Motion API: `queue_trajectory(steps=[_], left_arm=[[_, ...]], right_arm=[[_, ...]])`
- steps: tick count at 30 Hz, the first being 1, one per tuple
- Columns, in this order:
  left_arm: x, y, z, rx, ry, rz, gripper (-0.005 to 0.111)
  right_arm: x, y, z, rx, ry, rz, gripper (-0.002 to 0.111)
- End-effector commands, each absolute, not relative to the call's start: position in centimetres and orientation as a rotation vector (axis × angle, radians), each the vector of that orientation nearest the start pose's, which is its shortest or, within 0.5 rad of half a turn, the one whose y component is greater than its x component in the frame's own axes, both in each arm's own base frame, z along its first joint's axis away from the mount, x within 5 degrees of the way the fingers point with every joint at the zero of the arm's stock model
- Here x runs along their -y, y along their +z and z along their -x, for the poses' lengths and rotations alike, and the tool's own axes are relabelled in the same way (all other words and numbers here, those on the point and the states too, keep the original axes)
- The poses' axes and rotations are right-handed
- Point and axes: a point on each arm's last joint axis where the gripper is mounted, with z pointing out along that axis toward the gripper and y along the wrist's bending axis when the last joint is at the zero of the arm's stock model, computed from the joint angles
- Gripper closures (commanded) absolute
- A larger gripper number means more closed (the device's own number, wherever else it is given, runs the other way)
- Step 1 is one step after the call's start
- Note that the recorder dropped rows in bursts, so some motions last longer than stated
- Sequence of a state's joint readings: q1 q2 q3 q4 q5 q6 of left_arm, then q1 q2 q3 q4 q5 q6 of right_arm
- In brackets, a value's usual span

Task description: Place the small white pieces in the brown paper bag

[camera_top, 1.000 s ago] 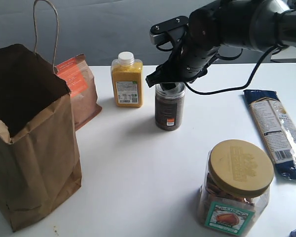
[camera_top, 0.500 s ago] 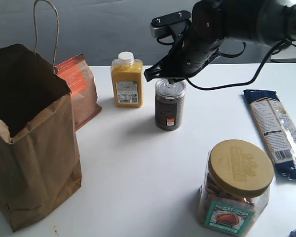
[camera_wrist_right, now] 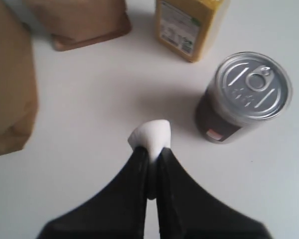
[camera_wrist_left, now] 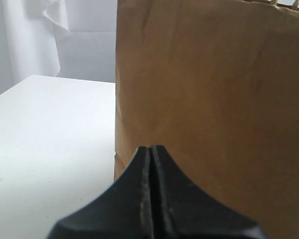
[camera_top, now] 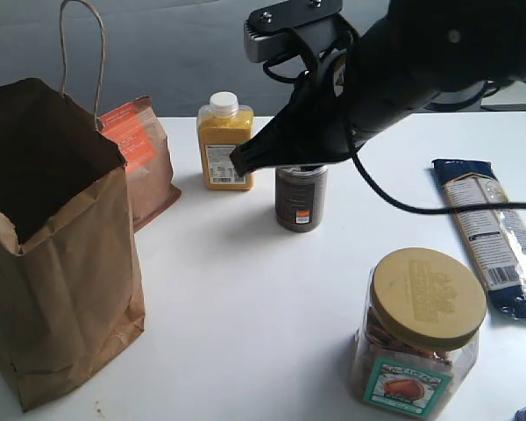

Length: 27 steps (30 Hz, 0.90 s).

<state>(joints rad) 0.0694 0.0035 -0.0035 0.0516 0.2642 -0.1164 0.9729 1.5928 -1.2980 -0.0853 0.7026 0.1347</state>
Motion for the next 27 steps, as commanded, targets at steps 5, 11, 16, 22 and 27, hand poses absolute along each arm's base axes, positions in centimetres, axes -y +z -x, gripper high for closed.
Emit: queue_trajectory(steps=[5, 11, 16, 22, 27], left_arm=[[-0.5, 19.0, -5.5, -1.740, 0.001, 0.133, 0.107], [-0.5, 19.0, -5.5, -1.740, 0.001, 0.133, 0.107], [-0.5, 19.0, -5.5, -1.740, 0.001, 0.133, 0.107], [-0.5, 19.0, -5.5, -1.740, 0.001, 0.133, 0.107], [-0.5, 19.0, -5.5, -1.740, 0.001, 0.133, 0.107]], right_arm=[[-28.8, 35.1, -12.5, -2.062, 0.650, 1.111, 0.108], [-31.3, 36.2, -10.1, -1.958, 0.775, 1.156, 0.108], [-34.9, 36.5, -9.9, -1.942, 0.793, 1.188, 0.108], [-38.8, 37.2, -9.9, -1.913, 0.832, 1.198, 0.108], [-41.3, 36.4, -10.8, -1.938, 0.806, 1.209, 0.099]])
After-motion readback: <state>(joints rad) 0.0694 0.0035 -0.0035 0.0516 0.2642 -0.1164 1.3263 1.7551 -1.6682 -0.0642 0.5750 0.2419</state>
